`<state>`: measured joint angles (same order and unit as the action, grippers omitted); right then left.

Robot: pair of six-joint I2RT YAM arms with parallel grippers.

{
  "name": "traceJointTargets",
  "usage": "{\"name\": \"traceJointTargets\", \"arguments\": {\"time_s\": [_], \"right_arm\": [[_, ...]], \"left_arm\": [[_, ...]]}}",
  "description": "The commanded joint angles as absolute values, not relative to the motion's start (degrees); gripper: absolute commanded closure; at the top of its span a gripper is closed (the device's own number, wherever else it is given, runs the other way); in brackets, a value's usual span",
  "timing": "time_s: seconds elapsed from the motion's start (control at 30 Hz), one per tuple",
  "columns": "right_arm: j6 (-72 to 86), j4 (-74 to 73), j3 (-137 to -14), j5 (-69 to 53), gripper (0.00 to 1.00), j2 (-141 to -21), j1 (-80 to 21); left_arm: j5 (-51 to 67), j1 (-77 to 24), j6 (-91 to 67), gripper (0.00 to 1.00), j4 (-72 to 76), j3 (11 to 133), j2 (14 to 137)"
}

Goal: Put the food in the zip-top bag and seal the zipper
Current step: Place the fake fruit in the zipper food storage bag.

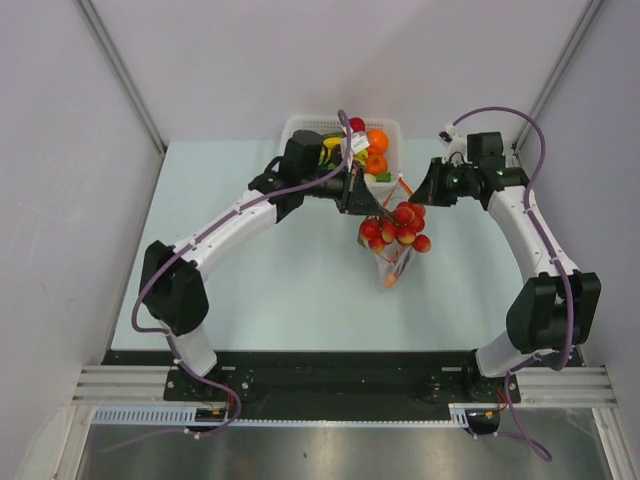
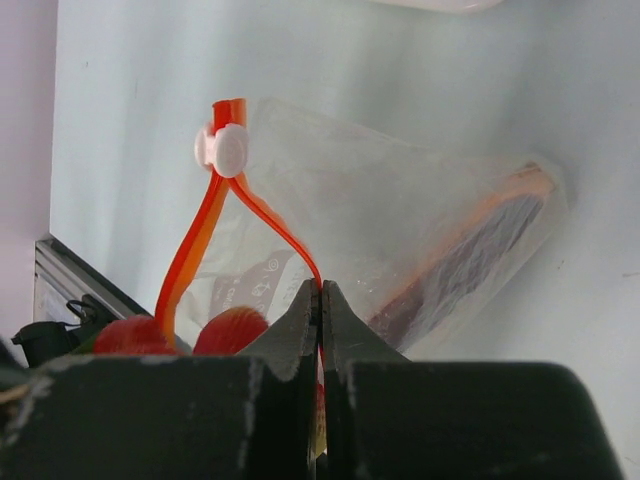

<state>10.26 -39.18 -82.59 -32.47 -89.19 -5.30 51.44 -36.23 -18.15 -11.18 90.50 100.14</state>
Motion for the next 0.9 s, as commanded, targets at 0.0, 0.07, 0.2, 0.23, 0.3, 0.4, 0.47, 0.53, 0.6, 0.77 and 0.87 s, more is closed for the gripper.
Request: {"name": "traceJointTargets", "arguments": {"time_s": [0.0,0.07,0.2,0.23,0.3,0.4,0.47,0.53,0.6,0.77,0.87], "right_arm": [[8.18,-38.94,-81.92,-34.01,1.0,-84.82,-4.22],[7.65,-39.11,-81.13,-34.01,1.0,-84.2,-4.13],[7.03,-38.76,-80.16,-34.19,1.0,-83.5,-4.04],[7.03,-38.76,-80.07,-34.19,1.0,-83.32,-4.04],[6.94,-38.58,-79.89,-34.28,1.0,-83.15,-4.04],[6.94,-38.32,-79.81,-34.45,1.0,-82.88,-4.04],[7.03,-38.15,-79.8,-34.63,1.0,-82.71,-4.04],[7.82,-37.8,-79.89,-35.15,1.0,-82.71,-4.04],[8.78,-37.27,-80.15,-35.86,1.0,-82.88,-4.39],[12.91,-34.63,-80.33,-38.32,1.0,-83.14,-4.66],[14.76,-34.1,-80.33,-39.37,1.0,-83.06,-4.4]], "left_arm": [[46.06,-33.93,-20.82,1.0,-8.35,90.79,100.72],[43.69,-33.14,-22.75,1.0,-8.17,90.79,100.63],[41.23,-31.73,-25.75,1.0,-8.78,91.23,101.07],[40.35,-31.64,-26.1,1.0,-9.22,91.32,101.16],[37.98,-31.55,-26.28,1.0,-11.07,92.02,101.34],[32.19,-31.9,-24.53,1.0,-14.58,93.25,101.25],[29.28,-32.17,-23.03,1.0,-15.11,94.3,101.34],[27.69,-32.95,-19.8,1.0,-18.1,97.01,102.04],[26.11,-34.97,-17.59,1.0,-19.42,98.26,102.22],[22.51,-40.68,-11.52,1.0,-21.17,100.63,102.48],[19.61,-43.59,-8.44,1.0,-23.38,102.83,103.88]]}}
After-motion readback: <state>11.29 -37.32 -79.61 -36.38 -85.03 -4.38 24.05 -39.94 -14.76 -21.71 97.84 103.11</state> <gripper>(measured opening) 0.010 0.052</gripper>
